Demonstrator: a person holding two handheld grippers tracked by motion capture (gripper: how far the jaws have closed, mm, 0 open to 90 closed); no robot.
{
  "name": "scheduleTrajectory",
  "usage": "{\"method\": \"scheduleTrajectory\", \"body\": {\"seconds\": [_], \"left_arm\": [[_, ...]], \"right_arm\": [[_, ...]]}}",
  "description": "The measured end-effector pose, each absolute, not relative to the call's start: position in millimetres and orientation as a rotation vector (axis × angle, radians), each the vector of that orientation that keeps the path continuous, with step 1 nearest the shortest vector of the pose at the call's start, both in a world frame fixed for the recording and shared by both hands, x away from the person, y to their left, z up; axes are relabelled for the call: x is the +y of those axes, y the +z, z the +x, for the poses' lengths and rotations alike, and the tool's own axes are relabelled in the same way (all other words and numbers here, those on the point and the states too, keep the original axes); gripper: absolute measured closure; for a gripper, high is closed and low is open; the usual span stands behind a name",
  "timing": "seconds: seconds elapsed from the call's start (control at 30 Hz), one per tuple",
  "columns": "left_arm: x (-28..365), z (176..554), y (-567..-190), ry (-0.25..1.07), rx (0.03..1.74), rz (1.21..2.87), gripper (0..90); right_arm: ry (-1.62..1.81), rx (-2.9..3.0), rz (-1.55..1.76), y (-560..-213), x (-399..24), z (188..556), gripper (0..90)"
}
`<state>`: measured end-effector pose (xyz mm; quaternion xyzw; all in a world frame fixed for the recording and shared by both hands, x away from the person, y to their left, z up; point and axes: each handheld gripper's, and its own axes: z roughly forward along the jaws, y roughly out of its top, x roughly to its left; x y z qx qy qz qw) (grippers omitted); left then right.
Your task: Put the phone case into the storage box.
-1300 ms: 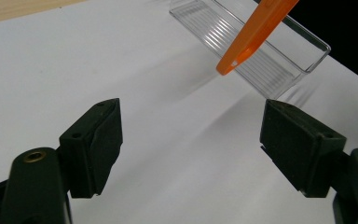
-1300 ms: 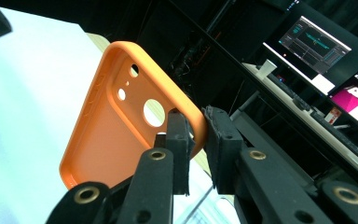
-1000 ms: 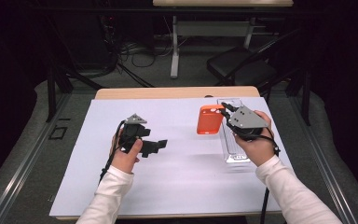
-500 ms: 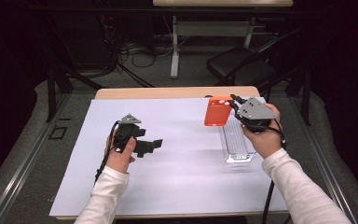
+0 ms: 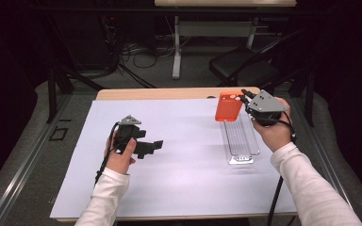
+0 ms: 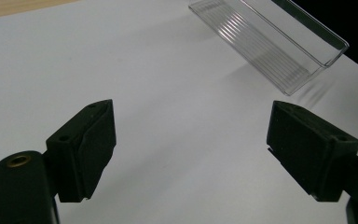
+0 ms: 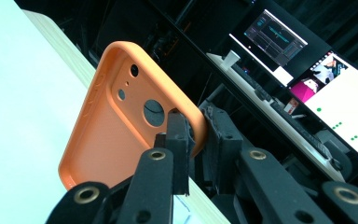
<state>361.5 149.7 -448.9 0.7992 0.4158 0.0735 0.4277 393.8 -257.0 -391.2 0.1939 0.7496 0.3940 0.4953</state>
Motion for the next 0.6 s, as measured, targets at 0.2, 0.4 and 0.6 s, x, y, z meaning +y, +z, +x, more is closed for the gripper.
{"method": "scheduleTrajectory", "body": {"seconds": [0.2, 0.4, 0.6], "left_arm": [[151, 361, -449, 0.18, 1.04, 1.994, 16.2], [155, 363, -450, 0.177, 1.044, 1.988, 16.2], [157, 362, -450, 0.177, 1.049, 1.985, 16.2]], "right_arm": [[0.923, 1.824, 0.466, -391, -263, 406, 80.5], [0.905, 1.824, 0.466, -390, -268, 418, 80.5], [0.873, 1.831, 0.47, -390, -272, 426, 80.5]]}}
